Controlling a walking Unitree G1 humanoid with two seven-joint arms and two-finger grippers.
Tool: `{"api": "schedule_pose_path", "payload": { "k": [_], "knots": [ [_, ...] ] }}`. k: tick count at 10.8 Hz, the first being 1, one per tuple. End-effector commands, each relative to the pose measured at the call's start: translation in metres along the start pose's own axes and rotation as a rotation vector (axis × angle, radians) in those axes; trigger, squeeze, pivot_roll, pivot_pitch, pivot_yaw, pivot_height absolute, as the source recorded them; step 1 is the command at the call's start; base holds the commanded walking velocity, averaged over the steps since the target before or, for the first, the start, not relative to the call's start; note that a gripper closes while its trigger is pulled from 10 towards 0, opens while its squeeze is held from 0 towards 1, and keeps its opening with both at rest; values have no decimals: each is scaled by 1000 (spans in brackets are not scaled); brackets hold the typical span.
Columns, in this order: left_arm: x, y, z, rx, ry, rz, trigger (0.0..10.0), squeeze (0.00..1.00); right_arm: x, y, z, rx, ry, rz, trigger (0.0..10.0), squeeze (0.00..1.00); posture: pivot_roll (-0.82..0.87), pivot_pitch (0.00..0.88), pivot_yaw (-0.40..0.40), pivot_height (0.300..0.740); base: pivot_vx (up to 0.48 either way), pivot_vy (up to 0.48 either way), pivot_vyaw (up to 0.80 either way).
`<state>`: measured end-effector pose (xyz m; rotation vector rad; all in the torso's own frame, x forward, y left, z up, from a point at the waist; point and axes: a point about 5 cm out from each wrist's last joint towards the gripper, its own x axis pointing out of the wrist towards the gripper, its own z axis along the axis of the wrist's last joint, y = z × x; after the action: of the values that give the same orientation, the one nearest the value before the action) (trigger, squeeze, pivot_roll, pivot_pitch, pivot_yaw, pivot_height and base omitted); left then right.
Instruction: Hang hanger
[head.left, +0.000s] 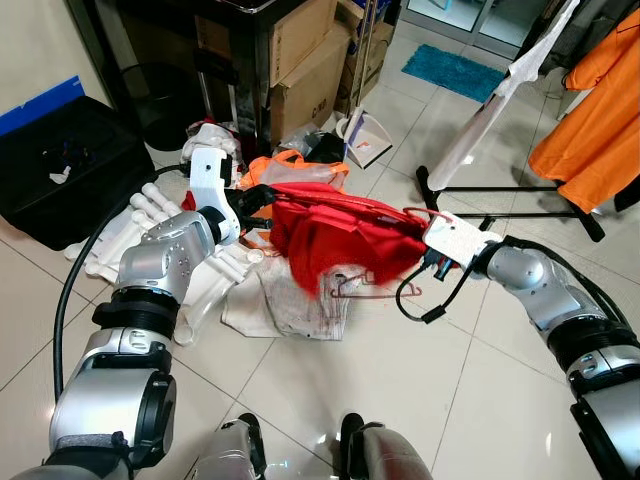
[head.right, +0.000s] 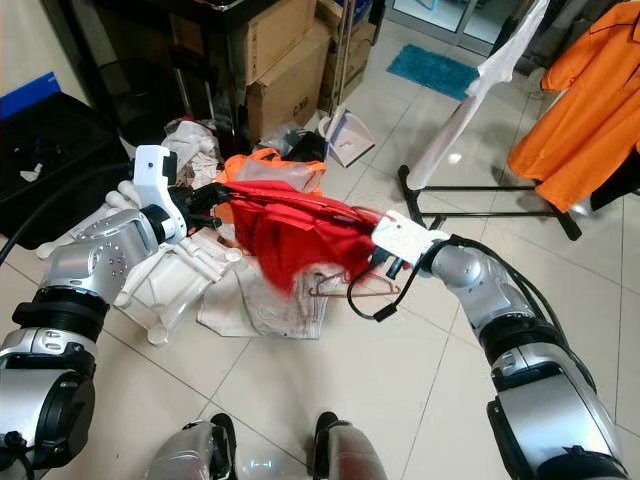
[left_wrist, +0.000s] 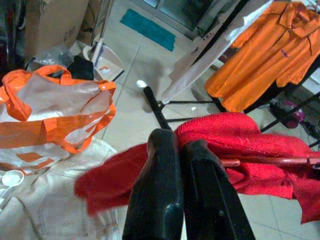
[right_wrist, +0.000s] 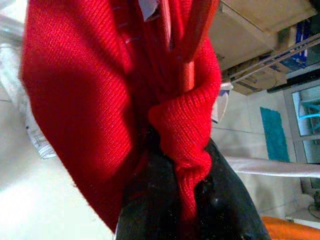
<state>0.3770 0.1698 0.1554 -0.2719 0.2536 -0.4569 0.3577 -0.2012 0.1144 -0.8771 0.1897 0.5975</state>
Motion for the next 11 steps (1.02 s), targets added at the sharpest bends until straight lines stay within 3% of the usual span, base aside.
{"api": "schedule_pose_path", "payload": {
  "k": [1, 2, 3, 4, 8, 11],
  "knots": [
    [-6, 11, 14, -38, -79, 70, 10000, 0, -12, -5, -25, 52, 112, -21, 0, 0, -133, 155, -84, 740, 0, 0, 0],
    [-6, 11, 17, -65, -99, 76, 10000, 0, -14, -5, -27, -1, 133, -10, 0, 0, -136, 159, -83, 740, 0, 0, 0],
    [-7, 13, 23, -67, -128, 96, 10000, 0, -15, -6, -28, 6, 134, -12, 0, 0, -136, 161, -84, 740, 0, 0, 0],
    [-10, 14, 32, -45, -152, 102, 10000, 1000, -14, -5, -28, 24, 129, -12, 0, 0, -135, 162, -83, 740, 0, 0, 0],
    [-13, 4, 36, -26, -216, -27, 10000, 1000, -8, -4, -19, 124, 73, -20, 0, 0, -131, 169, -82, 740, 0, 0, 0],
    [-13, -1, 33, -17, -221, -54, 10000, 1000, -10, -13, -16, 98, 71, -28, 0, 0, -138, 168, -88, 740, 0, 0, 0]
  ]
}}
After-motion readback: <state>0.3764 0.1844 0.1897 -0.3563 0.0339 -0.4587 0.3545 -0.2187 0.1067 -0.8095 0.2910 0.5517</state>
